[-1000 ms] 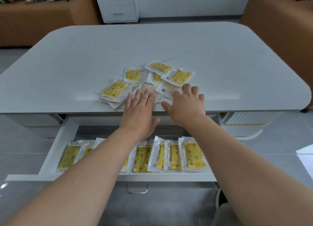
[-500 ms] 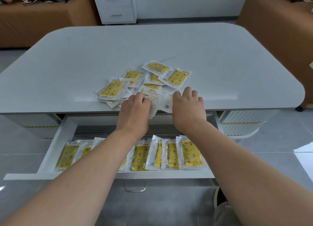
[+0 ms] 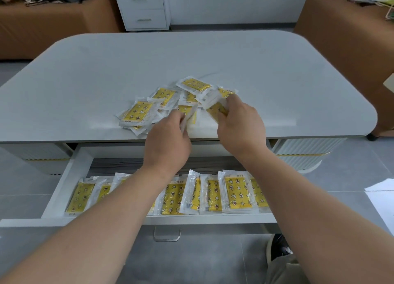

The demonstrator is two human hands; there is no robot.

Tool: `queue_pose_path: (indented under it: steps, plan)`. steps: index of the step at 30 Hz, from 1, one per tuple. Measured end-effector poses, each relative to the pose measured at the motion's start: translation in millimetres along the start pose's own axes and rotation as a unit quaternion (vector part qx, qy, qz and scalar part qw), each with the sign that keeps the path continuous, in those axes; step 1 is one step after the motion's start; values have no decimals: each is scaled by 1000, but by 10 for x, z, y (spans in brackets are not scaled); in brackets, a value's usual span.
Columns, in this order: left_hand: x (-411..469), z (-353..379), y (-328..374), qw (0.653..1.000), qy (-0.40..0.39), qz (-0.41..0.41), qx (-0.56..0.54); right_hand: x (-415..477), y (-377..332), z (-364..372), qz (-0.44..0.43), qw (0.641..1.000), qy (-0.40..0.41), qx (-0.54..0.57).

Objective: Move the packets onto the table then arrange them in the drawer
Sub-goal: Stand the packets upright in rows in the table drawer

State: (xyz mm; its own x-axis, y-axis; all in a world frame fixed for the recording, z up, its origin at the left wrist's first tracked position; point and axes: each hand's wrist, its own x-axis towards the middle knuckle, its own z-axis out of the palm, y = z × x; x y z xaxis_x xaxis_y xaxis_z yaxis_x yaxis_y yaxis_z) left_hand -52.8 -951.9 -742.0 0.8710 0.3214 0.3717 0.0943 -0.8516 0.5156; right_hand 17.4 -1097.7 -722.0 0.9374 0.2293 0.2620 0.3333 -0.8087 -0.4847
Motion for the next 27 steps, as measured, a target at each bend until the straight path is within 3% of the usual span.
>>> queue_pose_path:
  steps: [5, 7, 8, 11, 12, 13, 17, 20, 24, 27]
  plan:
    - [-44, -181, 178, 972, 6, -136, -193, 25, -59, -105, 81, 970, 16, 228]
    - [-38, -250, 203, 928, -11, -219, -302, 28, -70, -114, 113, 950, 9, 291]
    - [-26, -288, 219, 886, -20, -268, -378, 31, -65, -118, 130, 937, 2, 325]
    - [12, -380, 236, 697, -60, -394, -596, 62, -10, -144, 179, 898, -33, 401]
    - [14, -398, 228, 656, -82, -411, -628, 84, 15, -152, 196, 887, -46, 416]
    - [13, -402, 208, 638, -104, -415, -641, 102, 36, -163, 211, 876, -60, 429]
    - [-32, -412, 152, 669, -131, -407, -608, 164, 144, -233, 230, 837, -139, 476]
    - [-55, -425, 112, 697, -146, -400, -577, 203, 267, -326, 225, 834, -208, 459]
    - [-77, -423, 31, 751, -199, -395, -491, 186, 428, -356, 184, 864, -329, 335]
    - [-79, -378, -29, 760, -234, -417, -441, 70, 441, -229, 131, 871, -435, 188]
